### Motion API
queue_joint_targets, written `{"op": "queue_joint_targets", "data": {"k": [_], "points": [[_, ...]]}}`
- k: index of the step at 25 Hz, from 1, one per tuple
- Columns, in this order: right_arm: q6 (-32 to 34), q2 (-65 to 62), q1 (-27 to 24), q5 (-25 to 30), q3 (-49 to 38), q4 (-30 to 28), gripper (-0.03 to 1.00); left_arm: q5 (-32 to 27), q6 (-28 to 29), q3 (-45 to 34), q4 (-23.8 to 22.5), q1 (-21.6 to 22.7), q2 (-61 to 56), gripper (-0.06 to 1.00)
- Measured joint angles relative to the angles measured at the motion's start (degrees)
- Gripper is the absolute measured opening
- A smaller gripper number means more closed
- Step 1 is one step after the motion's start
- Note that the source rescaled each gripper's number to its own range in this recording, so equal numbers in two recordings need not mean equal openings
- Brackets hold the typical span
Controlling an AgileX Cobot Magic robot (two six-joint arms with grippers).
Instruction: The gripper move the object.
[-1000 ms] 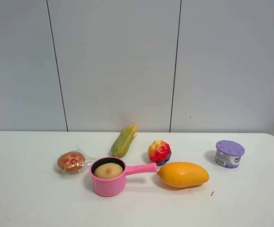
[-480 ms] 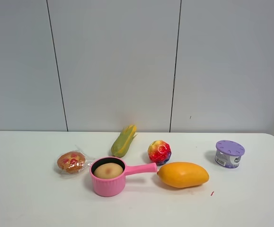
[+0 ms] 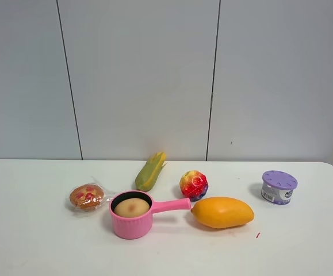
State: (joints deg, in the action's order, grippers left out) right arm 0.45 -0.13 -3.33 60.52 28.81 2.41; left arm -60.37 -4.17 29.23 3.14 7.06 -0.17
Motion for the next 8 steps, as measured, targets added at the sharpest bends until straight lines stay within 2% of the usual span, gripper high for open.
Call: {"op": "queue_joint_targets", "data": {"k": [8], "points": [[0.0,0.0,0.0,0.0,0.0,0.0,1.0,0.0,0.0,0.0,0.0,0.0,0.0,0.99]]}}
